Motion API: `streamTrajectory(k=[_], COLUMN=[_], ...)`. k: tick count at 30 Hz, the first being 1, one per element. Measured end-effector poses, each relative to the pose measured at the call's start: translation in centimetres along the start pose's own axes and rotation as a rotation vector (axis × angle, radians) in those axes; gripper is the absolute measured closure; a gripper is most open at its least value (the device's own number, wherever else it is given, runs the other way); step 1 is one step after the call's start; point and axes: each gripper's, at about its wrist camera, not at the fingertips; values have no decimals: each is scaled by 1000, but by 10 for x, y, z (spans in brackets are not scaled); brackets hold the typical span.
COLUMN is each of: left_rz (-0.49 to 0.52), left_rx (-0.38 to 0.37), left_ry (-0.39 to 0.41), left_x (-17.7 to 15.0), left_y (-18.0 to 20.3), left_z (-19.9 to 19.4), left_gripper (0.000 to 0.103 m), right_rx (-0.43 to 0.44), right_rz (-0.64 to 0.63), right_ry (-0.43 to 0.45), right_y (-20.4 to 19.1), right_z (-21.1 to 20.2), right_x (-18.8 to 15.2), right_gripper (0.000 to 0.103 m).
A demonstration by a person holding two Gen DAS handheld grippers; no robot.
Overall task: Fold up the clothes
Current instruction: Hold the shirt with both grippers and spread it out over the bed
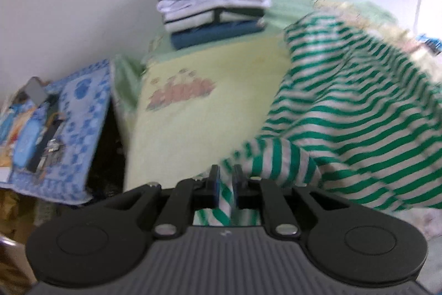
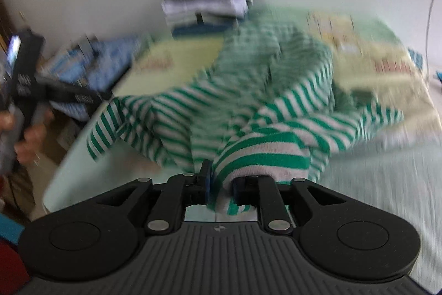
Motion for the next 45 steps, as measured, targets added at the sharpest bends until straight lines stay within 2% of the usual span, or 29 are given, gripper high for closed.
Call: streamTrajectory(k=[1, 3, 5, 8, 9, 10, 11, 12, 14, 16, 17, 19, 21, 24, 29, 31, 32, 34, 36, 39, 41, 44, 45], left_rz=[4, 3, 19, 48, 49, 47, 40, 35, 27, 20, 18, 18, 9, -3, -41, -51, -57, -68, -81, -100, -119, -136, -134], left_rx=[7, -19, -34, -31, -39, -47, -57, -65, -74, -84, -88, -87, -89, -83, -68, -57, -49, -34, -23, -14, -26, -32, -33], left_ry=[-2, 2, 7, 1, -10, -21, -32, -43, -64, -84, -92, -100, -107, -120, -158, -172, -177, -187, -197, -221, -240, -255, -254], left_x=[-2, -3, -1, 11, 15, 19, 23, 26, 32, 36, 38, 40, 43, 46, 48, 47, 47, 46, 45, 44, 42, 40, 40], left_y=[-2, -3, 4, 22, 29, 35, 42, 47, 59, 70, 75, 84, 92, 100, 109, 111, 112, 114, 115, 115, 113, 113, 114], left_z=[1, 0, -1, 7, 11, 15, 19, 23, 30, 36, 38, 41, 42, 45, 55, 59, 60, 64, 68, 76, 81, 86, 86], left_gripper=[93, 91, 76, 69, 66, 56, 49, 48, 46, 37, 36, 36, 34, 31, 25, 24, 24, 24, 25, 40, 53, 61, 63], right_rx=[-9, -12, -14, -11, 0, 3, -5, -27, -76, -79, -90, -158, -177, -135, -51, -29, -27, -27, -46, -33, -29, -41, -46], right_rz=[5, 25, 27, 60, 108, 161, 227, 294, 385, 441, 461, 462, 457, 502, 518, 511, 492, 452, 401, 380, 360, 337, 331], right_ry=[-39, -111, -146, -86, -52, -20, 15, 50, 89, 100, 97, 63, 15, -61, -89, -88, -87, -84, -60, -4, 40, 70, 76], right_y=[0, 3, 7, 19, 27, 34, 43, 52, 66, 78, 83, 89, 98, 110, 113, 111, 110, 106, 104, 110, 113, 116, 118], right_z=[4, 8, 5, -17, -24, -29, -31, -32, -29, -23, -18, -5, 13, 37, 56, 61, 64, 70, 69, 55, 42, 26, 21], right_x=[-3, -7, -8, 0, 3, 5, 8, 10, 12, 10, 8, 4, -2, -12, -15, -13, -11, -6, -2, 1, 4, 6, 7], right_gripper=[75, 68, 67, 65, 60, 47, 41, 33, 33, 32, 32, 31, 31, 31, 32, 35, 43, 70, 82, 90, 90, 91, 94])
Point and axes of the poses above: each gripper's, at about its wrist camera, not at the fingertips, and z roughly the way its jaws point, y to its right, x to its top, and after that the axes turned 6 degrees about -x, right-handed
